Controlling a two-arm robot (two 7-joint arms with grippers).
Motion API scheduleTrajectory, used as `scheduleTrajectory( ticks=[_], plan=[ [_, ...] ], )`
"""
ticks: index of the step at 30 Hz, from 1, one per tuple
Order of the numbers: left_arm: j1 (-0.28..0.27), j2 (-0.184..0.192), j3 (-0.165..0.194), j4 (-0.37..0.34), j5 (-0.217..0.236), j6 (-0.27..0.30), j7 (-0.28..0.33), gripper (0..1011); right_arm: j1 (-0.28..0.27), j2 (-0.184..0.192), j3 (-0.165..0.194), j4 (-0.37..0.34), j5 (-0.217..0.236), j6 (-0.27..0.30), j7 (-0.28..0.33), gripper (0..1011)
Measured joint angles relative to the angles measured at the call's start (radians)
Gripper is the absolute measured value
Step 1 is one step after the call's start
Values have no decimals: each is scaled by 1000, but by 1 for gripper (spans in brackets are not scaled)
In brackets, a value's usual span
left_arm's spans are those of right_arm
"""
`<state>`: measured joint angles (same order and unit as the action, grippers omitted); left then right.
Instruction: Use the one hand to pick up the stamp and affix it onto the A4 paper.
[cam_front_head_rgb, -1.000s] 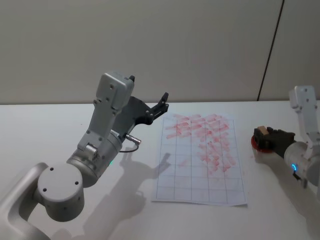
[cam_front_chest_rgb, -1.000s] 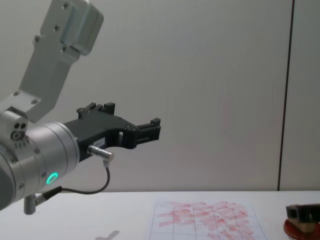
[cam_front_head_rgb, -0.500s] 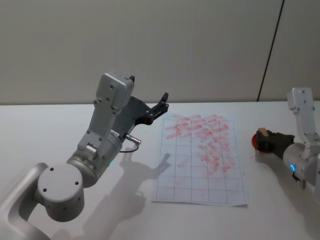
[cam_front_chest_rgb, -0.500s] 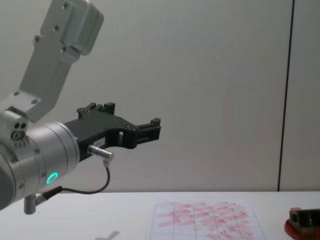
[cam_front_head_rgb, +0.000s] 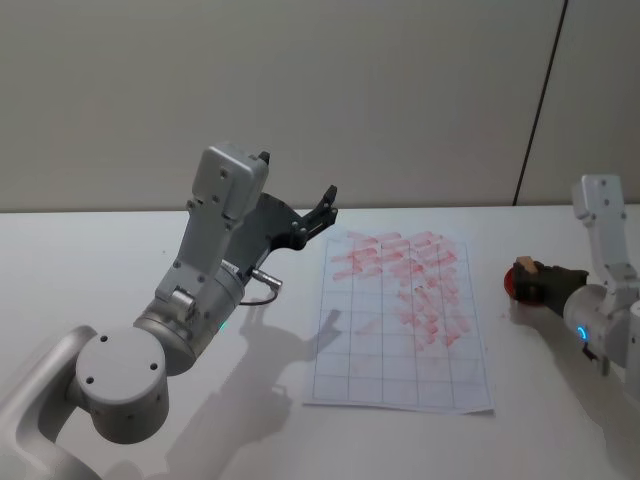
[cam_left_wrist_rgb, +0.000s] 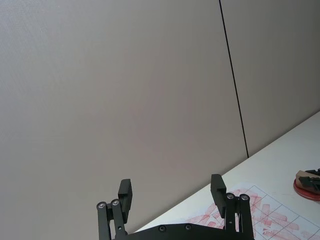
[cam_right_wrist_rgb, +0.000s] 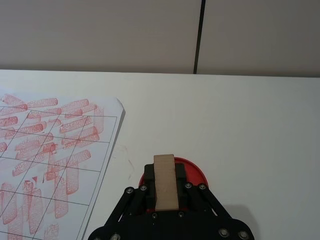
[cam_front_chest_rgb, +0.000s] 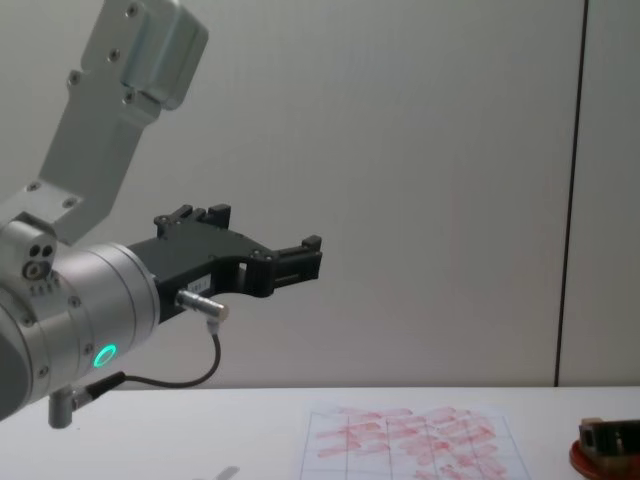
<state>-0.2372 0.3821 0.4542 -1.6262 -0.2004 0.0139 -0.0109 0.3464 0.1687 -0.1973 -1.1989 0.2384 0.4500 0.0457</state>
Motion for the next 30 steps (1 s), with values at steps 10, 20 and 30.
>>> scheduleTrajectory(
  ticks=[10, 20, 30],
  plan=[
    [0, 0, 0, 0, 0, 0, 0, 1001, -7, -1, -4, -27, -12, -8, 0, 218],
    [0, 0, 0, 0, 0, 0, 0, 1001, -43, 7, -11, -178, -26, -13, 13, 219],
    [0, 0, 0, 0, 0, 0, 0, 1001, -88, 10, -35, -304, -43, 24, 53, 218]
  ],
)
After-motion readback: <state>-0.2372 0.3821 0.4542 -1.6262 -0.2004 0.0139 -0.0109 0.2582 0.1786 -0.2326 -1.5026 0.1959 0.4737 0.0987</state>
